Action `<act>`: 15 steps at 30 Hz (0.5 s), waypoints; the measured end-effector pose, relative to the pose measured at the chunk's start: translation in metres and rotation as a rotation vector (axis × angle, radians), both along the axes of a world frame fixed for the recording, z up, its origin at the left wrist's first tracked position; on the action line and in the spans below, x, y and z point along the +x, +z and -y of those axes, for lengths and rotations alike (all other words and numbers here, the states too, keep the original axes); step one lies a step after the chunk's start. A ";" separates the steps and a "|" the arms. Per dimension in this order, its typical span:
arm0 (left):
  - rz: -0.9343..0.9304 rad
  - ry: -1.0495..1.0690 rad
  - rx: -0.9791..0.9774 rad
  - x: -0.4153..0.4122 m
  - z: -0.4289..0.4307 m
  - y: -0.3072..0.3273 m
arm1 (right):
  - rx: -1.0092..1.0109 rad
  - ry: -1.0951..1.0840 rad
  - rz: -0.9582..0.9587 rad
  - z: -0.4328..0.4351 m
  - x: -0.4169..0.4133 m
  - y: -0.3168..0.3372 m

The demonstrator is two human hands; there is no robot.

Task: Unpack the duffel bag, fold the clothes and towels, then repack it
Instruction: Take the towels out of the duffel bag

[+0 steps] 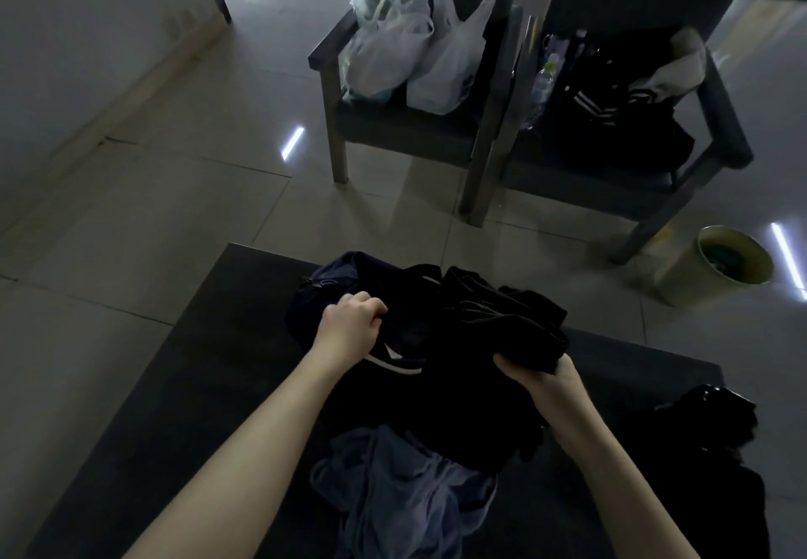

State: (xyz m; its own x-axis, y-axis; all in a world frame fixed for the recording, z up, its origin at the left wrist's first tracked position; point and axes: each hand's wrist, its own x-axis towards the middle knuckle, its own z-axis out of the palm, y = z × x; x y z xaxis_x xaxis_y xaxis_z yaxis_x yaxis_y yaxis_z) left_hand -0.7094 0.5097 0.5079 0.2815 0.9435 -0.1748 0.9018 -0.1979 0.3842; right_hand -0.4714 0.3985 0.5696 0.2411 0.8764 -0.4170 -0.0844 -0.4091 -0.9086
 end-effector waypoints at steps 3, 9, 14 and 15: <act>-0.198 -0.206 0.009 -0.002 -0.033 -0.017 | -0.009 -0.010 0.025 -0.014 -0.007 -0.009; -0.549 -0.595 -0.076 0.004 -0.076 -0.047 | -0.078 -0.046 0.079 -0.034 -0.019 -0.034; -0.680 -0.724 -0.109 0.009 -0.092 -0.076 | -0.169 -0.088 0.061 -0.040 -0.024 -0.053; -0.697 -0.740 -0.098 0.009 -0.094 -0.082 | -0.181 -0.102 0.062 -0.040 -0.025 -0.056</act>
